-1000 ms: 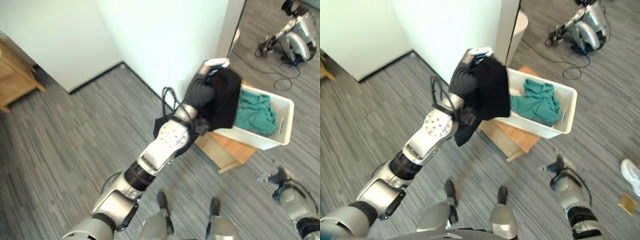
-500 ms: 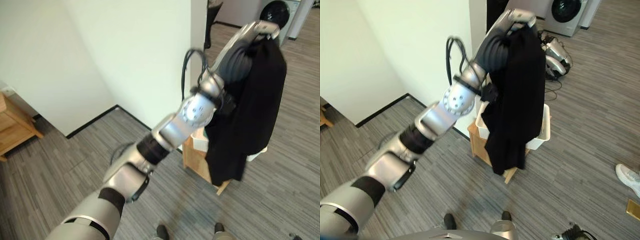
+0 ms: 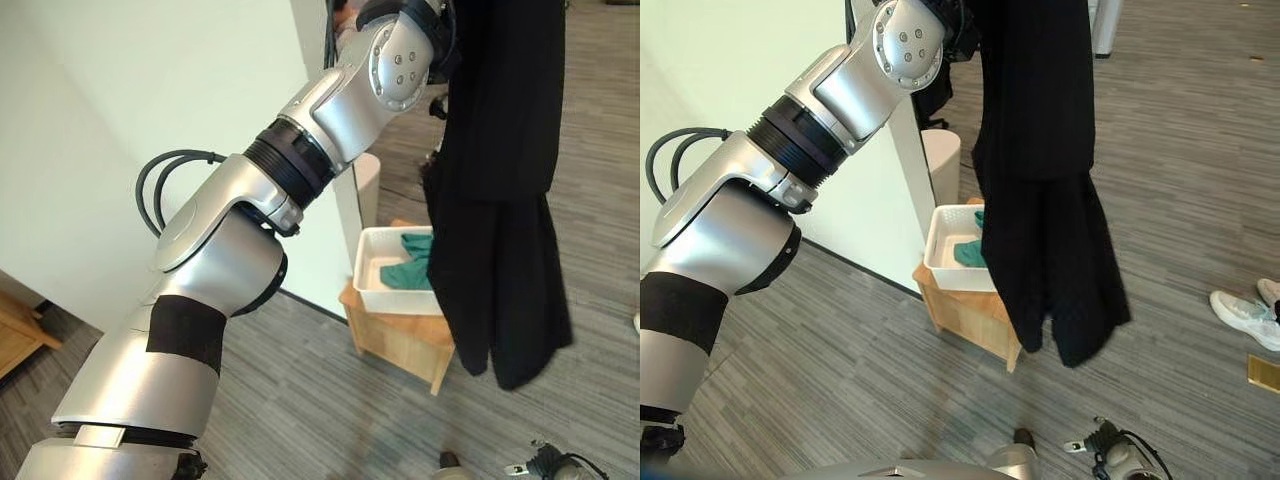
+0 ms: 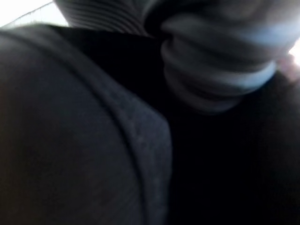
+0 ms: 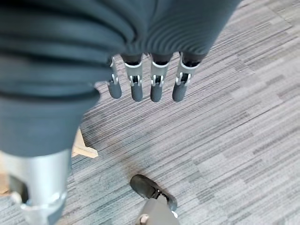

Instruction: Pick up bed clothes into laundry basket.

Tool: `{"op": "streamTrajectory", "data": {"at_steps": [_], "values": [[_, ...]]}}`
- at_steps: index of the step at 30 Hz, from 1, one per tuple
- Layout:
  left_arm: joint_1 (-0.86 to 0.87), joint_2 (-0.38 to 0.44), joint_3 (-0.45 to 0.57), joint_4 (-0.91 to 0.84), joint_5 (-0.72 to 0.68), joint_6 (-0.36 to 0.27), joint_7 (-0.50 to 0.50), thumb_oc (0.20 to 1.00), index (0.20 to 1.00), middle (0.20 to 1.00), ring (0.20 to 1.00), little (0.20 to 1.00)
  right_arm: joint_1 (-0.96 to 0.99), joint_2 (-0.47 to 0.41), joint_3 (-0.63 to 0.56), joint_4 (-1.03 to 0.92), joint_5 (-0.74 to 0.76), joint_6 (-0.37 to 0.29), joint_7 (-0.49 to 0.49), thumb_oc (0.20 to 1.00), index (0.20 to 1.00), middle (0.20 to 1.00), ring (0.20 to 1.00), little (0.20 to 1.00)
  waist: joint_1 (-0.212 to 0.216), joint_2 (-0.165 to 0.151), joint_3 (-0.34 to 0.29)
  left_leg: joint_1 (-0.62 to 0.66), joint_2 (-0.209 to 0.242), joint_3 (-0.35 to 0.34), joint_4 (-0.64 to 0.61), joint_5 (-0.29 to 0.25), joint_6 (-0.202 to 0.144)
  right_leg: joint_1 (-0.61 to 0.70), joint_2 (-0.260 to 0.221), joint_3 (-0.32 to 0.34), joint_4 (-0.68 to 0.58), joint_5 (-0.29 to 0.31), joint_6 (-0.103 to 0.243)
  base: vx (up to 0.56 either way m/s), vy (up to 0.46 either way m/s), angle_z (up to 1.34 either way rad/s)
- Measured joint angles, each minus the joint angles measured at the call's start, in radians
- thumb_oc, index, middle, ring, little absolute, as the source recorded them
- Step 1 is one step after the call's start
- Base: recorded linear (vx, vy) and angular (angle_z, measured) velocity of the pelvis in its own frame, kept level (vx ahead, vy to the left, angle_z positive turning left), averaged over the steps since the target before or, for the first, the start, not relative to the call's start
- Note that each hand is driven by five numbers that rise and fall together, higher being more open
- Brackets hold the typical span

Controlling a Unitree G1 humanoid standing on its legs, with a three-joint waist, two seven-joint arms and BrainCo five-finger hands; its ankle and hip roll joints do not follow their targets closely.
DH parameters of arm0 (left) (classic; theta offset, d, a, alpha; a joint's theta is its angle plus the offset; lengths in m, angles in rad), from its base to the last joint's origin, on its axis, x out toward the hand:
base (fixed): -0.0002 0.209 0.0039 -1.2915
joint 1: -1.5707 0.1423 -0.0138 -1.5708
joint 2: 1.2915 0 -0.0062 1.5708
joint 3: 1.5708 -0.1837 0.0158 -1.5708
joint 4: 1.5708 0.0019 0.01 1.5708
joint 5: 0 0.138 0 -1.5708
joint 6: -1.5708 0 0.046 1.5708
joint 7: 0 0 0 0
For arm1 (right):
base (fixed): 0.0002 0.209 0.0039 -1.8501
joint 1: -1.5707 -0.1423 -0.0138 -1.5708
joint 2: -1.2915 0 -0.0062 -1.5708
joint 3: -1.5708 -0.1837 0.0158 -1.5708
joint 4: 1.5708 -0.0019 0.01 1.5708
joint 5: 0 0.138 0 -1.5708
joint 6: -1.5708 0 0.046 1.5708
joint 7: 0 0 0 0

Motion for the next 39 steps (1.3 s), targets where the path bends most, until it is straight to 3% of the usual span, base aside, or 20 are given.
{"op": "streamTrajectory", "data": {"at_steps": [11,19,23,27,28,32,39], "values": [[-0.026,0.031,-0.059,0.127,0.051,0.002,0.003,0.200,0.200,0.200,0.200,0.200,-0.007,0.012,0.027,0.001,-0.001,0.010,0.003,1.000,1.000,1.000,1.000,1.000,-0.093,0.002,-0.005,0.022,-0.006,0.107,-0.001,-0.023,-0.006,-0.046,0.000,0.074,0.001,0.021,0.011,0.06,0.033,-0.27],[-0.026,0.024,-0.055,0.205,0.050,0.022,-0.001,0.200,0.200,0.200,0.200,0.200,0.008,0.008,0.027,0.039,-0.001,0.011,0.004,1.000,1.000,1.000,1.000,1.000,-0.102,0.015,-0.001,0.016,-0.012,0.111,-0.001,-0.030,-0.007,-0.056,-0.008,0.074,0.001,0.012,0.022,0.06,0.027,-0.02],[-0.026,0.024,-0.051,0.248,0.052,0.033,0.002,0.200,0.200,0.200,0.200,0.200,-0.044,-0.009,0.027,0.031,-0.001,0.013,0.002,1.000,1.000,1.000,1.000,1.000,-0.130,0.028,0.030,-0.001,-0.035,0.133,-0.001,-0.039,0.002,-0.087,-0.029,0.089,0.001,0.017,0.035,-0.03,0.064,-0.14],[-0.036,0.033,-0.040,0.258,0.054,0.043,0.004,0.200,0.200,0.200,0.200,0.200,-0.102,-0.008,0.058,-0.008,-0.001,0.008,-0.001,1.000,1.000,1.000,1.000,1.000,-0.152,0.061,0.084,-0.028,-0.047,0.187,-0.001,-0.044,0.006,-0.154,-0.041,0.111,0.002,0.061,0.031,-0.08,0.033,-0.41],[-0.037,0.032,-0.039,0.263,0.056,0.043,0.004,0.200,0.200,0.200,0.200,0.200,-0.103,-0.009,0.066,-0.008,-0.001,0.009,-0.001,1.000,1.000,1.000,1.000,1.000,-0.158,0.049,0.106,-0.036,-0.046,0.192,-0.001,-0.044,0.006,-0.168,-0.039,0.119,0.002,0.064,0.031,-0.10,0.008,-0.24],[-0.054,0.033,-0.028,0.315,0.061,0.044,0.002,0.200,0.200,0.200,0.200,0.200,-0.129,-0.025,0.067,-0.006,-0.001,0.008,-0.005,1.000,1.000,1.000,1.000,1.000,-0.190,0.051,0.172,-0.073,-0.044,0.196,-0.001,-0.041,0.010,-0.208,-0.036,0.122,0.002,0.076,0.026,-0.11,0.000,-0.07],[-0.057,0.063,-0.028,0.336,0.061,0.060,0.002,0.200,0.200,0.200,0.200,0.200,-0.136,-0.049,0.066,-0.001,0.000,0.002,-0.022,1.000,1.000,1.000,1.000,1.000,-0.192,0.036,0.230,-0.093,-0.039,0.202,0.004,-0.037,0.011,-0.231,-0.031,0.119,0.002,0.081,0.023,0.01,-0.028,-0.02]]}}
